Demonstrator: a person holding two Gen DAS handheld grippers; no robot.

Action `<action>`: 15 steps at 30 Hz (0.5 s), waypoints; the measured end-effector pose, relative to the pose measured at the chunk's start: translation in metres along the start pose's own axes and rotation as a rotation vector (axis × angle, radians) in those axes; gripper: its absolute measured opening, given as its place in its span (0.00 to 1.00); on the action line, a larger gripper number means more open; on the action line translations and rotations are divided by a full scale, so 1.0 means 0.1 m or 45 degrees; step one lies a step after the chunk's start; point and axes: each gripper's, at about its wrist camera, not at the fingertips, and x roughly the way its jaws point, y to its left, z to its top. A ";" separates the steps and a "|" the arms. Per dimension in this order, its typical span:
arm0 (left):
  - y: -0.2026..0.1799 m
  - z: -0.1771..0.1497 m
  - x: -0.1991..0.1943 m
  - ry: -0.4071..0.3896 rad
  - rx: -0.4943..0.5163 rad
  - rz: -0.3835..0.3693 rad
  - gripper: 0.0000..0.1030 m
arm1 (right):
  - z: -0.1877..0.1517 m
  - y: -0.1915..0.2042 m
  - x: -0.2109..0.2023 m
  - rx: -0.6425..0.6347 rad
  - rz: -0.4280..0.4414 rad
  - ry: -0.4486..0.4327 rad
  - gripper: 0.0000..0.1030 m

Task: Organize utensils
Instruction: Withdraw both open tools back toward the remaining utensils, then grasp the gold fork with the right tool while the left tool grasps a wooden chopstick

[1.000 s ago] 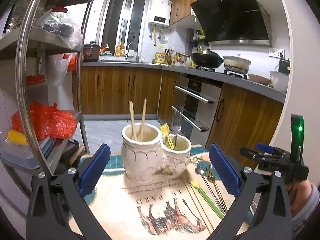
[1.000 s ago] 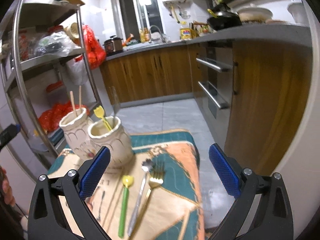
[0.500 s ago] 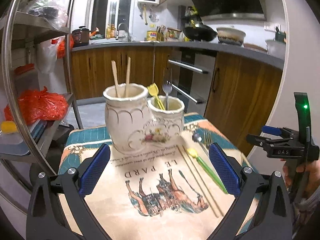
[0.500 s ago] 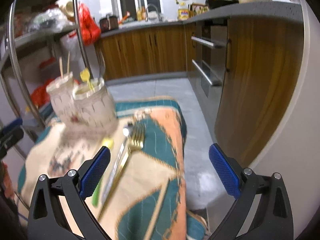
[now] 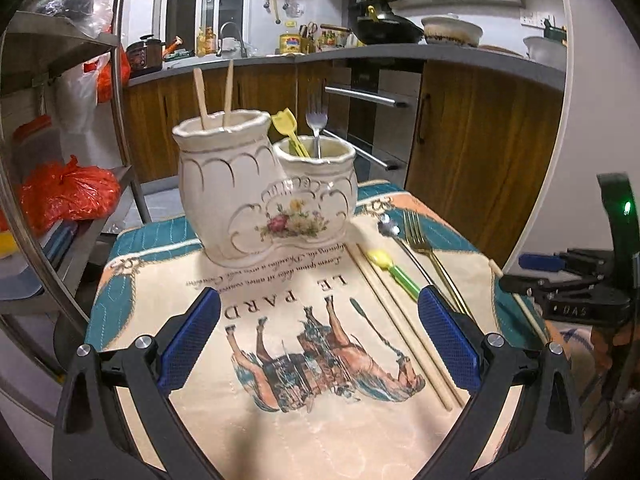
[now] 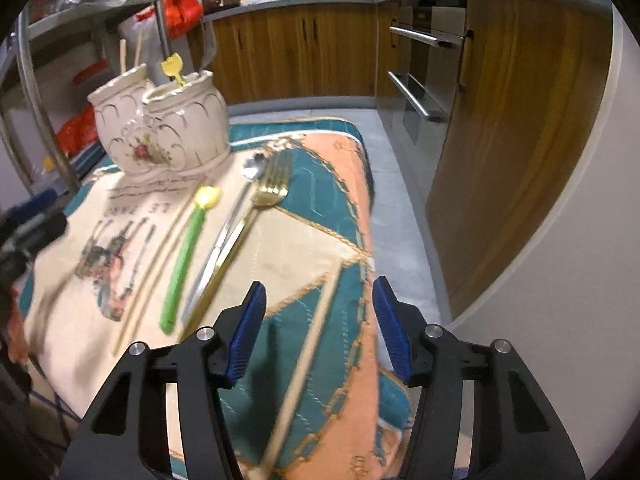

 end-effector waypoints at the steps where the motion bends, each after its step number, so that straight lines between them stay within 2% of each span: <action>1: -0.01 -0.02 0.02 0.010 0.007 0.002 0.95 | 0.02 0.03 0.00 0.001 0.013 -0.011 0.56; 6: -0.07 -0.08 0.09 0.060 0.019 -0.019 0.94 | 0.09 0.17 0.03 -0.054 0.008 -0.001 0.54; 10: -0.11 -0.12 0.14 0.081 0.024 -0.037 0.94 | 0.07 0.10 0.05 -0.019 0.019 0.013 0.53; 14: -0.20 -0.15 0.22 0.131 0.043 -0.075 0.82 | 0.13 0.15 0.08 -0.024 0.054 -0.012 0.50; 15: -0.24 -0.17 0.24 0.143 0.055 -0.087 0.77 | 0.16 0.18 0.10 -0.029 0.064 -0.011 0.43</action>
